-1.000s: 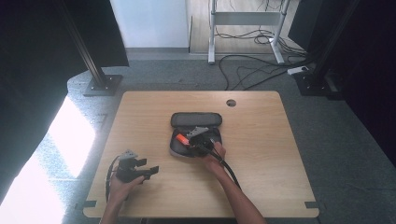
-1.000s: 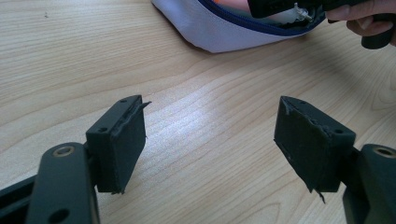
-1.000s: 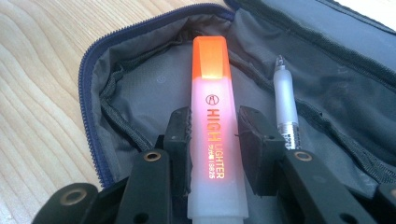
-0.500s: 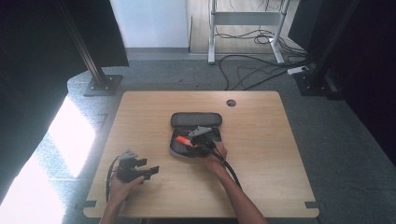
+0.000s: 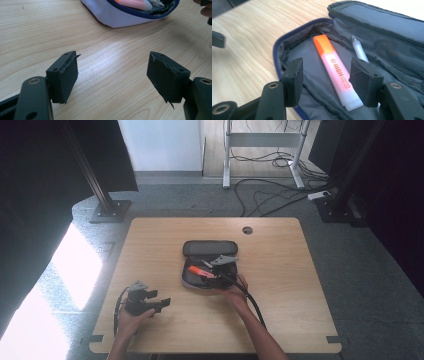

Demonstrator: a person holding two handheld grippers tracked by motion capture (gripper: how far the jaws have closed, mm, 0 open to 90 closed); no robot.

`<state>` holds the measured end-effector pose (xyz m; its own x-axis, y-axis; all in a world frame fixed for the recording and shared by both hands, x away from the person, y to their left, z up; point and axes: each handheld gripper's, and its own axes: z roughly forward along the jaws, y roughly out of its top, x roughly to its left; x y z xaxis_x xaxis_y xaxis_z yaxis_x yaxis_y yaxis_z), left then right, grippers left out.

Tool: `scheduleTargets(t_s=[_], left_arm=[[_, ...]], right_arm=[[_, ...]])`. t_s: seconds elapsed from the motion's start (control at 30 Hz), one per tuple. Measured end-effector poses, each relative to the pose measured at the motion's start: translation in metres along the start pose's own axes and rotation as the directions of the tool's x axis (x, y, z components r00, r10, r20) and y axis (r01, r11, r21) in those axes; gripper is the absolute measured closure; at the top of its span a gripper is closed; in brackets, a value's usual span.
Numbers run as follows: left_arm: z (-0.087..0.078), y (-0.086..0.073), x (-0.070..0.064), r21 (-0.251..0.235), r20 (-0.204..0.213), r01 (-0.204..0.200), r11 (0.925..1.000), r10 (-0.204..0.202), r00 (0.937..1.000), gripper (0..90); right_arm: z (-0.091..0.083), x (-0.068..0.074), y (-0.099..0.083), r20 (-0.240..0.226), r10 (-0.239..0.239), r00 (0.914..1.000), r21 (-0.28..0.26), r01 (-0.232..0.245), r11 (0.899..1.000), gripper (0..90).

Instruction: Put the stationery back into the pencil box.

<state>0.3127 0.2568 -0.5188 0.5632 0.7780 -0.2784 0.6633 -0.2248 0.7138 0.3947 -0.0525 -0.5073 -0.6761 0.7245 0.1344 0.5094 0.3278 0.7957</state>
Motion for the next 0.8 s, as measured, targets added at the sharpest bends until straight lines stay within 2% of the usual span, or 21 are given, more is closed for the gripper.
scheduleTargets(t_s=[0.23,0.43,0.8], left_arm=[[0.001,0.000,0.000,0.004,0.001,-0.001,1.0000,0.001,1.0000,25.3],[0.001,0.000,-0.001,0.006,0.001,-0.002,1.0000,0.002,1.0000,25.3],[0.001,0.000,-0.001,0.006,0.001,-0.004,1.0000,0.004,1.0000,25.3]], right_arm=[[-0.012,-0.001,-0.006,0.001,0.002,1.0000,-0.041,-0.002,0.999,43.3],[-0.018,-0.003,-0.009,-0.009,0.016,0.9998,-0.056,-0.016,0.998,42.5],[-0.032,-0.006,-0.017,0.001,0.028,0.9996,-0.085,-0.028,0.996,42.5]])
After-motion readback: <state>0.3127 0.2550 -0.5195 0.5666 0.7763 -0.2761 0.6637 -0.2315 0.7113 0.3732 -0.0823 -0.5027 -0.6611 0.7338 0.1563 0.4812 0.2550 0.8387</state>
